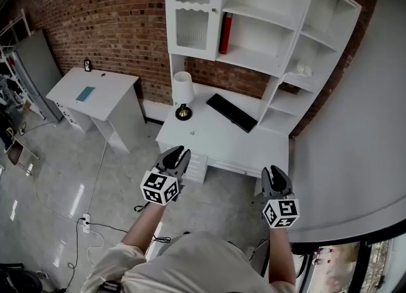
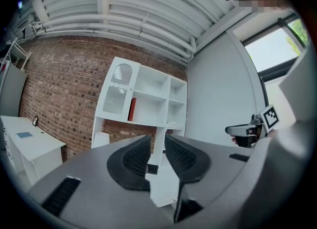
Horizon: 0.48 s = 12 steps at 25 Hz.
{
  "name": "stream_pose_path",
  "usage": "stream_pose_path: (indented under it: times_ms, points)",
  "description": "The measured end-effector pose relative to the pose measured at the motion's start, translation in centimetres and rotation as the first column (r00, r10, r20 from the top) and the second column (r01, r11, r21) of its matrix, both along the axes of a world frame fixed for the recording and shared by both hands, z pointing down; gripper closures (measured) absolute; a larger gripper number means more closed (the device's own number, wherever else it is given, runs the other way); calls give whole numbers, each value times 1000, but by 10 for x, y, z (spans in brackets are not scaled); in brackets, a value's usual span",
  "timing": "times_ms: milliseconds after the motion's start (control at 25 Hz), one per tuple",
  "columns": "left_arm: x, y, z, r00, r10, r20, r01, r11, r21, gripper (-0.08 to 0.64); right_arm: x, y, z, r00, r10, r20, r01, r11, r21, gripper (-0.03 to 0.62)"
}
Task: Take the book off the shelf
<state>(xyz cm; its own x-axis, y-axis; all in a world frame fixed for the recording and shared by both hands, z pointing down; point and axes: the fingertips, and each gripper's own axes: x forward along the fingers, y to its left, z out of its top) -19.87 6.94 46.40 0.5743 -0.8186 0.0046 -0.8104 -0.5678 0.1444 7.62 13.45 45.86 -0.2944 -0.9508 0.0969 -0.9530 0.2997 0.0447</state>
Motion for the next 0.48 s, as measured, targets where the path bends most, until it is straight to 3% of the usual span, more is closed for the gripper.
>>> stream_pose_path:
  times_ms: [280,480]
  points:
    - [-7,-3,5,999,23,-24,-24,1000,-14,366,-10,-3,2,1000,21,-8,-21,1000,-9,468]
    - [-20,-4,9,999,36,-19,-37,999,-27,362,-21,-4,0,999,38,-15,-38,999,-7,460]
